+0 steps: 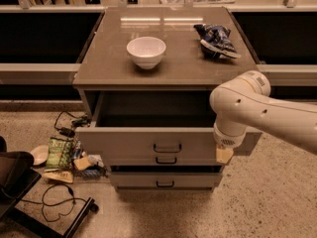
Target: Open top drawer
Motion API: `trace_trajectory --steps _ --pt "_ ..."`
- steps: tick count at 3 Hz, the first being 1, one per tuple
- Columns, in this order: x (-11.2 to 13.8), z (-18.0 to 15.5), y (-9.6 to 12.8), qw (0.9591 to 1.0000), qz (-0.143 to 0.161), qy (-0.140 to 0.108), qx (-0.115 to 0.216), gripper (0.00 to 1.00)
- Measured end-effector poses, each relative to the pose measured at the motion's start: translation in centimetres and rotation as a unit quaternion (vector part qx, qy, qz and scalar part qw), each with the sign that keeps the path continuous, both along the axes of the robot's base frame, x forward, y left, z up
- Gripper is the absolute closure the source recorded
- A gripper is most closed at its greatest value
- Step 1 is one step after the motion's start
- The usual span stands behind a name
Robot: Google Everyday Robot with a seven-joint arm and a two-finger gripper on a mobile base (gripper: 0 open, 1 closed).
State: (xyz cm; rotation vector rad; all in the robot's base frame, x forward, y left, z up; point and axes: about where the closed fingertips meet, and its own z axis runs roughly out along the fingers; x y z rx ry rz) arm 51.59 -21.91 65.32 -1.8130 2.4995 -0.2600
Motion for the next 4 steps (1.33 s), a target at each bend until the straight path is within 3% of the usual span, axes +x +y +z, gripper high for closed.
trace_trajectory --steps 1,2,3,4 --pt "-0.41 0.41 -0.03 1.0000 -0.002 0.003 0.001 0.80" --pt "-0.41 1.01 -0.03 1.0000 -0.002 0.003 0.001 1.00" --pt "-0.41 1.21 -0.04 1.0000 -0.002 0.003 0.001 0.00" --pt "-0.42 1.21 -0.04 1.0000 -0.002 0.004 0.001 0.00"
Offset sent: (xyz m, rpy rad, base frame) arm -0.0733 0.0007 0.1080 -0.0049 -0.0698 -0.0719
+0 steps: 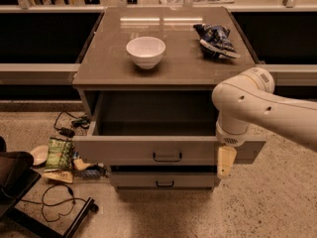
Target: Open top drawer
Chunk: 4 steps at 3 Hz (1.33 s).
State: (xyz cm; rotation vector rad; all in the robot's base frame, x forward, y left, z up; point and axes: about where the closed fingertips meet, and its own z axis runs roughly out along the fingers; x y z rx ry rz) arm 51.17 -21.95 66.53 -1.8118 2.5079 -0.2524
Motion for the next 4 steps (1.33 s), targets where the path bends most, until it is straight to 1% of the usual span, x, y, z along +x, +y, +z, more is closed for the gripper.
trace_trajectory --steps 1,2,3,4 --pt "-0.3 -0.7 -0.1 0.9999 -0.006 0.012 0.010 0.00" --pt "-3.5 -0.8 0.1 0.9981 -0.036 0.044 0.024 0.18" --pt "-6.2 0.1 0.8 0.9954 -0.057 0.070 0.033 0.41" --pt "-8.3 1.7 1.3 0.9933 -0.071 0.087 0.026 0.72"
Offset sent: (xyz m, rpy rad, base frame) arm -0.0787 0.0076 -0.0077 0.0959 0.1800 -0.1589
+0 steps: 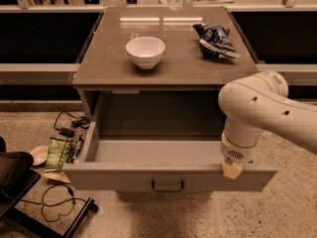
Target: Open top drawer
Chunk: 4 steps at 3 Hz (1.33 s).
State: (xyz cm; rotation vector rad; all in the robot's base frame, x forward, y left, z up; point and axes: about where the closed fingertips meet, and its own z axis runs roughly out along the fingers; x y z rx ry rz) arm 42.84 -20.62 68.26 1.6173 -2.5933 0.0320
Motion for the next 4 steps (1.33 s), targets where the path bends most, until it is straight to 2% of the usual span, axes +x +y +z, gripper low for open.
trace_trajectory --steps 1,2,4 --pt "0.00 0.00 0.00 1.0000 0.000 0.000 0.000 0.95" --pt "-0.09 0.06 -0.07 1.0000 0.000 -0.001 -0.001 0.91" --pt "-0.23 0.16 -0.18 1.0000 -0.001 -0.001 -0.002 0.45"
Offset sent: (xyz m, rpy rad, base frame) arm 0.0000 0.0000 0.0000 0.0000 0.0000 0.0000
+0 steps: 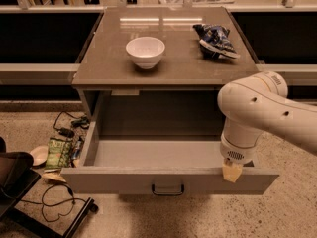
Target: Open top drawer
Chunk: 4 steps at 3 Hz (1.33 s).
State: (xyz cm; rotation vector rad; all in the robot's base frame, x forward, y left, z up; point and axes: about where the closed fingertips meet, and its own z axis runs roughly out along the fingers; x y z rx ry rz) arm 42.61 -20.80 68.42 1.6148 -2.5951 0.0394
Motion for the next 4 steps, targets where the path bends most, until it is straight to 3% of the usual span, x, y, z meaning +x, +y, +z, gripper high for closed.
trace_trajectory --steps 2,4 --pt "-0.14 0.10 -0.10 1.0000 0.000 -0.001 -0.001 0.01" --pt "-1.06 -0.31 -0.40 0.9999 -0.001 0.005 0.009 0.00"
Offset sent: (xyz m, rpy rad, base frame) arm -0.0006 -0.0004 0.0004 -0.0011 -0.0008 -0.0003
